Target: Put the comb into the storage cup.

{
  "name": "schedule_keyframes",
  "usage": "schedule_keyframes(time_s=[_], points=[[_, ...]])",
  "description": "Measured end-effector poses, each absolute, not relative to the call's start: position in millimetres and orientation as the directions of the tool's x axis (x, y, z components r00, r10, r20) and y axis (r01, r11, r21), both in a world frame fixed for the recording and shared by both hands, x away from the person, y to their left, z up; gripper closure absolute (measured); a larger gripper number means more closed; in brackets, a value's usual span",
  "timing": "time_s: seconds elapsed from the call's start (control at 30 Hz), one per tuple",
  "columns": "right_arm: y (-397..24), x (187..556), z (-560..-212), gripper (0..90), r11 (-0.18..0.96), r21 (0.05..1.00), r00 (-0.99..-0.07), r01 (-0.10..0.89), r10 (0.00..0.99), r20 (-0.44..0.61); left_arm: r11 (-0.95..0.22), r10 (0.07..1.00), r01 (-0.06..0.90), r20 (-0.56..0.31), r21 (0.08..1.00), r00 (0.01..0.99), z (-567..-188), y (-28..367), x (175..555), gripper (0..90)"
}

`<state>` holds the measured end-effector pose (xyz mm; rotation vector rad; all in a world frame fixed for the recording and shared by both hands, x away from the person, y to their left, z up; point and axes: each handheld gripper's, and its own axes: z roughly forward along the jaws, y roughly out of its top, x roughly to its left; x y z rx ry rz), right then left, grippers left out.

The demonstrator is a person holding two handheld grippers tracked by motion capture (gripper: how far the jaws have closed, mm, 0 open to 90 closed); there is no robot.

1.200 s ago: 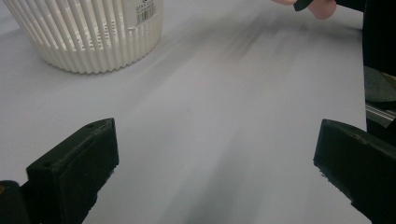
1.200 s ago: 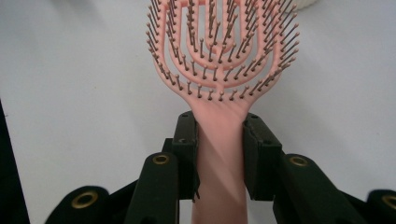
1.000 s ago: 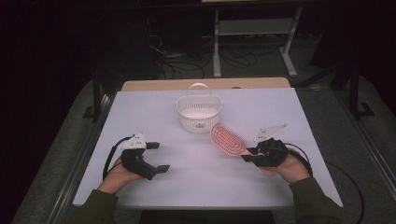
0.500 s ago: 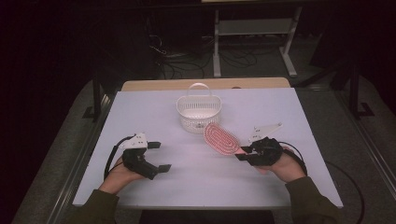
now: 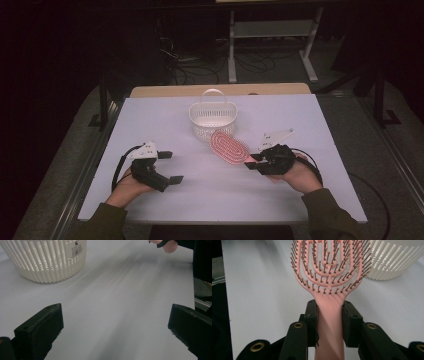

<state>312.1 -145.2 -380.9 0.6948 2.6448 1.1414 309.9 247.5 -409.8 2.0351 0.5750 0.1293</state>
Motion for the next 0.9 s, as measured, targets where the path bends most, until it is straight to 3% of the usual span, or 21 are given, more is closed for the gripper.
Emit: schedule_keyframes(time_s=[0.9], points=[[-135.0,331.1,-369.3,68.8,0.586,0.738,-0.883,0.335,0.468,0.029,-0.402,0.414,0.322,-0.144,0.857,0.899,-385.4,228.9,331.8,0.0]])
